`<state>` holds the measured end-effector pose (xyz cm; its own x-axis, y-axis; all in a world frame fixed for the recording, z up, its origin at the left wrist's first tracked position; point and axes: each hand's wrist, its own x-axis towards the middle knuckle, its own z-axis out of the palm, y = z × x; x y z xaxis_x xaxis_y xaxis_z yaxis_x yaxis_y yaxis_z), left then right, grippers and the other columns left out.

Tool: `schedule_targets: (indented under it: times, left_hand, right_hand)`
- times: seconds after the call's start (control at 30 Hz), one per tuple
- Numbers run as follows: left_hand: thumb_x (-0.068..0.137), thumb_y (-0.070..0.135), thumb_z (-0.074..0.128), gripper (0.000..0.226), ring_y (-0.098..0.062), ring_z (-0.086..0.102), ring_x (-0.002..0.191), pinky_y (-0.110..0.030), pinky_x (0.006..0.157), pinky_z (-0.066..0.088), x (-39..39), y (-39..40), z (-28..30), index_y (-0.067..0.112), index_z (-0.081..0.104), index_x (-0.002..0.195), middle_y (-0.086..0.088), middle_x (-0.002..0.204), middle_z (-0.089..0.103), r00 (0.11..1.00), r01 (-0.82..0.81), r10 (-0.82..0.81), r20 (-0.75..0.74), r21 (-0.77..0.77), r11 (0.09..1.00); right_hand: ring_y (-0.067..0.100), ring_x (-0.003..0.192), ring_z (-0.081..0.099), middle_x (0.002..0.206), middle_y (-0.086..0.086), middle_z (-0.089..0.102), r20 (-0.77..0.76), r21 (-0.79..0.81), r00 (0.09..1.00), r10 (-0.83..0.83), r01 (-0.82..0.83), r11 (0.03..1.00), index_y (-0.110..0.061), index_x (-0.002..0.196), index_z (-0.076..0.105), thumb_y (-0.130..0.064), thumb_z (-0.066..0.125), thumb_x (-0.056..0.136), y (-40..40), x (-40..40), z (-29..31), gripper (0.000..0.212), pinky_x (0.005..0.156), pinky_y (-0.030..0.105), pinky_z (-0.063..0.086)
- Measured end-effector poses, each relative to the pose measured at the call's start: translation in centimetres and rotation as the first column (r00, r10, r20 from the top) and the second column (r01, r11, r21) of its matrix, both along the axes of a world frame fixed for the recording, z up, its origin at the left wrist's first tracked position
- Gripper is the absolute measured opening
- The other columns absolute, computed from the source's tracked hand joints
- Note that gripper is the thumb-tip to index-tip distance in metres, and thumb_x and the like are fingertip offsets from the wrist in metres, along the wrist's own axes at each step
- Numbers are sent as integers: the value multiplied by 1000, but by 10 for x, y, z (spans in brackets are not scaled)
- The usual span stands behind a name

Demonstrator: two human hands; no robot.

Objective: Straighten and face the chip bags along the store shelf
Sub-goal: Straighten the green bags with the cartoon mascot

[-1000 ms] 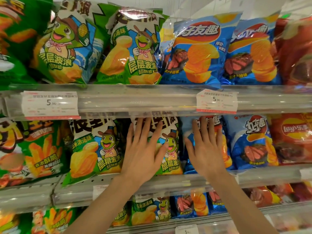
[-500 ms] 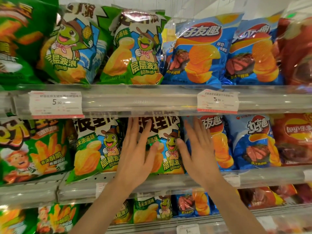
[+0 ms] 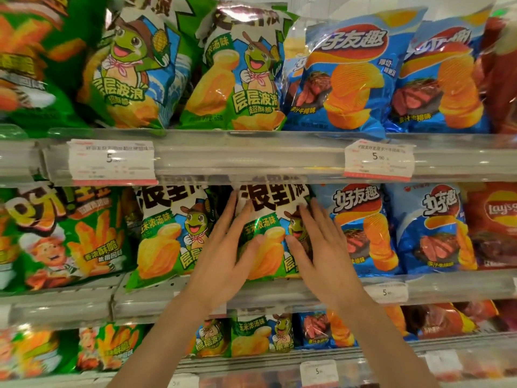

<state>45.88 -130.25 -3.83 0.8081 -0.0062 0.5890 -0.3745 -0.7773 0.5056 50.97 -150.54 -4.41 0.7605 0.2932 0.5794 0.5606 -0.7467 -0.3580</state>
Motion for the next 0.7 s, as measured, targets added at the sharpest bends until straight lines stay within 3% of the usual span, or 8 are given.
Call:
schedule_targets:
  times: [0.1, 0.17, 0.23, 0.3, 0.37, 0.5, 0.6, 0.7]
  left_hand:
    - [96, 46, 52, 58, 1, 38, 139, -28, 113, 39, -20, 11, 3, 38, 35, 151, 14, 154, 38, 999, -4, -5, -37, -238, 971]
    - [94, 40, 55, 50, 2, 57, 116, -25, 95, 53, -36, 19, 3, 33, 47, 143, 18, 130, 58, 997, 4, -38, -73, -414, 910]
    - [95, 32, 57, 38, -5, 64, 103, -28, 86, 56, -51, 30, 0, 30, 55, 134, 20, 110, 67, 995, 8, -54, -80, -492, 871]
    - [99, 20, 57, 29, -8, 67, 99, -31, 85, 57, -65, 42, -8, 30, 60, 126, 15, 104, 70, 992, 15, -81, -100, -535, 845]
    - [100, 17, 55, 26, -6, 68, 98, -27, 85, 56, -80, 54, -15, 31, 63, 120, 13, 102, 73, 984, 7, -109, -144, -571, 821]
    - [96, 32, 59, 15, -6, 69, 95, -27, 83, 55, -102, 77, -32, 32, 68, 108, 11, 98, 75, 972, -30, -121, -201, -617, 787]
    - [94, 39, 62, 17, -7, 70, 94, -35, 85, 56, -112, 93, -45, 32, 70, 108, 11, 97, 75, 968, -86, -82, -239, -617, 782]
    - [97, 35, 61, 17, -7, 70, 98, -41, 90, 56, -118, 100, -51, 30, 70, 110, 12, 99, 76, 960, -135, -53, -275, -619, 773]
  right_hand:
    - [7, 147, 25, 161, -4, 30, -78, 241, 997, 8, 11, 970, -25, 152, 39, -48, 53, 99, -2, -23, 3, 59, 119, 35, 28]
    - [6, 132, 45, 143, -6, 47, -87, 376, 996, 7, 26, 926, -25, 143, 49, -44, 58, 96, -1, -39, 1, 51, 106, 30, 42]
    - [1, 106, 58, 123, -12, 55, -155, 469, 988, -1, 75, 880, -31, 131, 54, -48, 58, 92, 3, -58, -2, 43, 84, 21, 50]
    - [1, 84, 63, 99, -18, 64, -247, 521, 969, 16, 119, 845, -34, 117, 59, -51, 54, 89, 8, -75, -10, 34, 64, 15, 48]
    - [3, 66, 63, 79, -20, 67, -328, 531, 943, 57, 134, 837, -35, 106, 63, -49, 53, 89, 15, -88, -22, 24, 55, 16, 44]
    - [18, 59, 61, 70, -9, 67, -422, 526, 902, 89, 163, 835, -30, 98, 68, -32, 57, 97, 34, -110, -51, 11, 54, 36, 46]
    - [21, 53, 52, 62, 7, 59, -484, 519, 865, 132, 163, 839, -26, 95, 69, -28, 57, 98, 45, -122, -62, 12, 50, 28, 38]
    - [40, 73, 61, 80, 21, 67, -540, 531, 825, 166, 181, 828, -30, 96, 69, -27, 57, 98, 49, -129, -65, 12, 65, 46, 53]
